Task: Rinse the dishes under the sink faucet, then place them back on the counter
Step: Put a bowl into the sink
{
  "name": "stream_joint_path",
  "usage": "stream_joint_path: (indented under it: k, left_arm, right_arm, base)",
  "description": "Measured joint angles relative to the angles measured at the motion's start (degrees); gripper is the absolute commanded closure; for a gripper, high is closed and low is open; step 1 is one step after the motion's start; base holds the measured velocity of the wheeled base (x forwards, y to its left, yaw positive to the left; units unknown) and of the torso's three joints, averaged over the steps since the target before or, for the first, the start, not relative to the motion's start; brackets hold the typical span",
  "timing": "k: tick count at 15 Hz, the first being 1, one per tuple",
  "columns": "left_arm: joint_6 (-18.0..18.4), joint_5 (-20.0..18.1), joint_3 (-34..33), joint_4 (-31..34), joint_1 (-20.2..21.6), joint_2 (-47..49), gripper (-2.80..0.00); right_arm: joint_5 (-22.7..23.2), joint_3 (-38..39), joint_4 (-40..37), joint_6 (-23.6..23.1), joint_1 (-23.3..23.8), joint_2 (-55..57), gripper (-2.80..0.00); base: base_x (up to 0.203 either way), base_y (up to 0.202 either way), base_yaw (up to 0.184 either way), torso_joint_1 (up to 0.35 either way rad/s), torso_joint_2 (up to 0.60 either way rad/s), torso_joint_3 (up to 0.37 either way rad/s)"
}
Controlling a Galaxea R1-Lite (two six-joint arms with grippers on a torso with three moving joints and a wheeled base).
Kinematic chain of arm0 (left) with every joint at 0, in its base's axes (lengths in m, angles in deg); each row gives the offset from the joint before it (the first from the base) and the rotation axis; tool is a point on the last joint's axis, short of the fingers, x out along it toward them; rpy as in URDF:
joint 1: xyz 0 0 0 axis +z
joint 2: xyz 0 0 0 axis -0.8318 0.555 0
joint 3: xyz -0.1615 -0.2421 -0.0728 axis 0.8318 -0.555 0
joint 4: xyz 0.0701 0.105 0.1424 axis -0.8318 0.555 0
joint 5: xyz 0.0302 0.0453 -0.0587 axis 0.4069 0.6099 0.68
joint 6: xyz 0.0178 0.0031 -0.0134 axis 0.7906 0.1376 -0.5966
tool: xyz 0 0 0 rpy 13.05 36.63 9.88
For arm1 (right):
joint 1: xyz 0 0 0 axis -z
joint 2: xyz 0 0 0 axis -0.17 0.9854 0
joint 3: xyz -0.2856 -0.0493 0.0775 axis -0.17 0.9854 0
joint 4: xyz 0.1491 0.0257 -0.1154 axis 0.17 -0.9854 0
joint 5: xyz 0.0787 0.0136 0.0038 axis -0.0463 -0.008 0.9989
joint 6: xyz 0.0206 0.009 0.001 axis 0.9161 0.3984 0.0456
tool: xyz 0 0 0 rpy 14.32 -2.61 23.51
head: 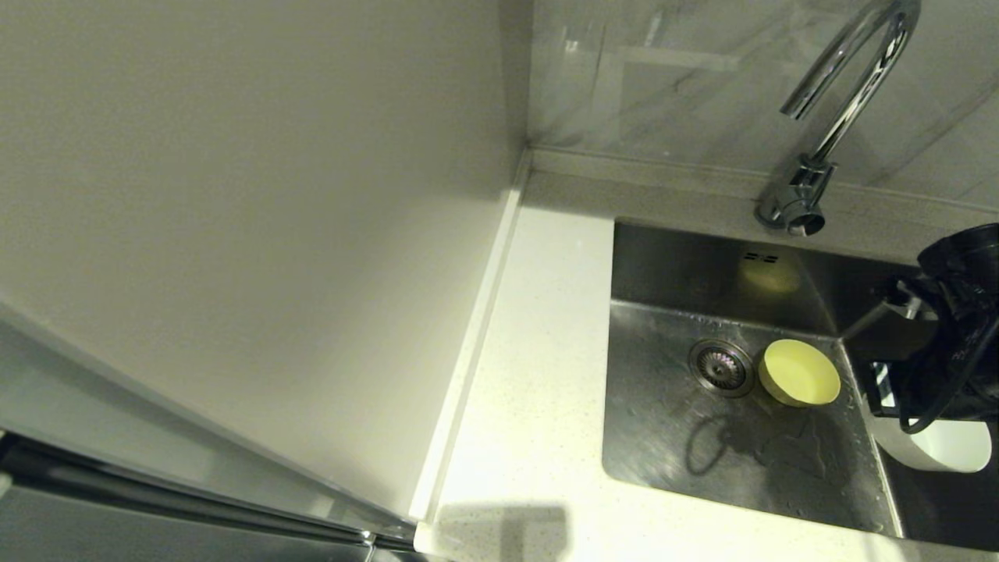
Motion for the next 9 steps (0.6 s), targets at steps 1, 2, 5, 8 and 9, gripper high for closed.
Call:
stream_joint_path:
  k: [1,2,5,8,9]
  left_arm:
    - [0.00,0.00,0.00,-0.02,0.00,0.00,0.00]
    - [0.00,0.00,0.00,0.00,0.00,0.00,0.00]
    - [-0.02,0.00,0.00,0.00,-0.02,0.00,0.00]
    - [0.00,-0.02,0.00,0.00,0.00,0.00,0.00]
    - [-0.01,0.00,0.00,0.00,0.00,0.00,0.00]
  right_arm:
    - [-1.16,0.00,-0.02,0.78,-1.69,1.15,0.00]
    - [-2.04,-0.13,0.02,1.05,-2.75,2.36,0.00]
    - [-4.88,-0.88,0.42,1.38,-4.11,7.65,0.00]
    - [-6.00,-1.84,0.70,1.80,-4.25,13.11,0.00]
    - [-6.00,-2.25,0.72,2.47,-4.25,14.77,0.00]
  base:
    - [0.000,0.000,0.000,0.000,0.00,0.000]
    - [0.000,0.000,0.000,0.000,0.00,0.000]
    - [0.000,0.000,0.000,0.000,0.00,0.000]
    - [0.000,0.000,0.000,0.000,0.00,0.000]
    - [0.000,0.000,0.000,0.000,0.00,0.000]
